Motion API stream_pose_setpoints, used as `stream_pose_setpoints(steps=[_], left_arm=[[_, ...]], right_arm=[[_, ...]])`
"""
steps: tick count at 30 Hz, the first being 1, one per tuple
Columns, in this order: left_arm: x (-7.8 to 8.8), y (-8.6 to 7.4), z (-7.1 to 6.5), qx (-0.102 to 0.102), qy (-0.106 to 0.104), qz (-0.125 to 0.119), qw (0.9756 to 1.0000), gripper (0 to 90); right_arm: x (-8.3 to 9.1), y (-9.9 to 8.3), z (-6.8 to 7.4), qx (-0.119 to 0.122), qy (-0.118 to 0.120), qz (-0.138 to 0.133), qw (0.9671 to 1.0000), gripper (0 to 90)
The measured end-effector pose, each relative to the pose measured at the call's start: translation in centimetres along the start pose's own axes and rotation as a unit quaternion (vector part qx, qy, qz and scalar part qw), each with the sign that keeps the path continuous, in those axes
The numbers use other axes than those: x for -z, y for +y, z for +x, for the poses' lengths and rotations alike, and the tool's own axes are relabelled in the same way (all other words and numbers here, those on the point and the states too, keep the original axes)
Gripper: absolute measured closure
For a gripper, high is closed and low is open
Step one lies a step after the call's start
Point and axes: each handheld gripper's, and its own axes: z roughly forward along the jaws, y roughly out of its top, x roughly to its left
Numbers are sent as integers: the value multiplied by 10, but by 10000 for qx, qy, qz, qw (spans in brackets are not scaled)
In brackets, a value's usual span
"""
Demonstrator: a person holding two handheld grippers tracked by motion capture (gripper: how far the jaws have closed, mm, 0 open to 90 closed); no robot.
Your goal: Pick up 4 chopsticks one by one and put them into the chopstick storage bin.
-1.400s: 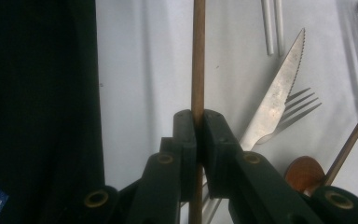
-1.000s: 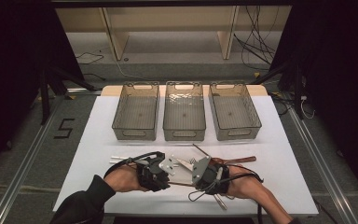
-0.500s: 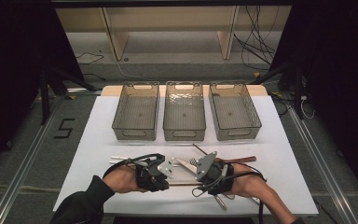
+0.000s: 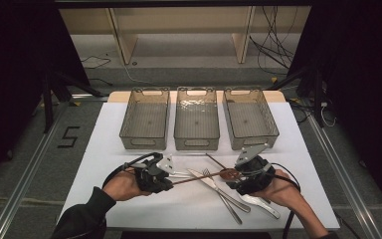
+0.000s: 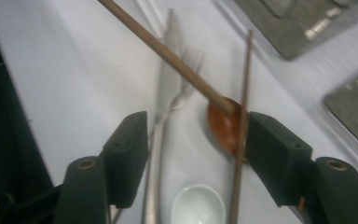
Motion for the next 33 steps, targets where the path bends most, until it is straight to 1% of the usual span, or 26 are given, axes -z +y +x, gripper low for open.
stream_pose_setpoints(steps=[1, 3, 6, 7, 10, 11, 12, 15, 16, 17, 19, 23, 24, 26, 27, 28, 30, 31, 33], left_arm=[[1, -1, 1, 108, 40, -52, 9999, 847], [3, -2, 4, 199, 113, -90, 9997, 847], [8, -4, 10, 390, 249, -207, 9987, 847], [10, -5, 12, 472, 300, -244, 9981, 847], [15, -8, 18, 634, 437, -320, 9965, 847], [17, -9, 20, 712, 463, -361, 9957, 847], [19, -10, 22, 746, 504, -376, 9952, 847], [24, -13, 28, 930, 637, -497, 9924, 847], [25, -14, 29, 980, 655, -544, 9915, 847], [27, -15, 31, 1027, 695, -570, 9906, 847], [31, -17, 36, 1153, 760, -657, 9882, 847], [38, -24, 48, 1438, 898, -830, 9820, 848], [39, -26, 50, 1524, 927, -892, 9799, 847], [42, -29, 56, 1644, 979, -948, 9769, 847], [43, -30, 59, 1666, 1012, -965, 9761, 847], [45, -31, 61, 1728, 1039, -993, 9744, 848], [48, -32, 66, 1775, 1073, -1005, 9731, 848], [48, -32, 68, 1813, 1087, -1041, 9718, 848], [50, -31, 72, 1846, 1124, -1038, 9708, 848]], right_arm=[[0, -2, -2, -128, -41, -31, 9999, 373], [1, -5, -6, -379, -114, -115, 9991, 360], [2, -9, -10, -621, -210, -261, 9975, 354], [3, -11, -11, -691, -207, -303, 9969, 348], [3, -14, -13, -824, -275, -351, 9956, 328], [3, -15, -13, -845, -267, -337, 9955, 319], [2, -16, -13, -872, -279, -329, 9953, 316], [2, -19, -13, -935, -307, -332, 9946, 308], [3, -20, -13, -930, -331, -365, 9944, 308], [4, -20, -13, -975, -352, -395, 9938, 308], [6, -22, -13, -1028, -380, -449, 9930, 306], [9, -28, -15, -1198, -416, -577, 9902, 300], [10, -30, -16, -1243, -417, -596, 9896, 295], [11, -32, -17, -1329, -395, -625, 9884, 286], [11, -33, -17, -1358, -394, -654, 9878, 285], [12, -33, -17, -1357, -408, -686, 9875, 285], [13, -34, -17, -1392, -383, -745, 9867, 282], [14, -34, -17, -1398, -384, -778, 9864, 282], [14, -35, -17, -1403, -361, -789, 9863, 280]])
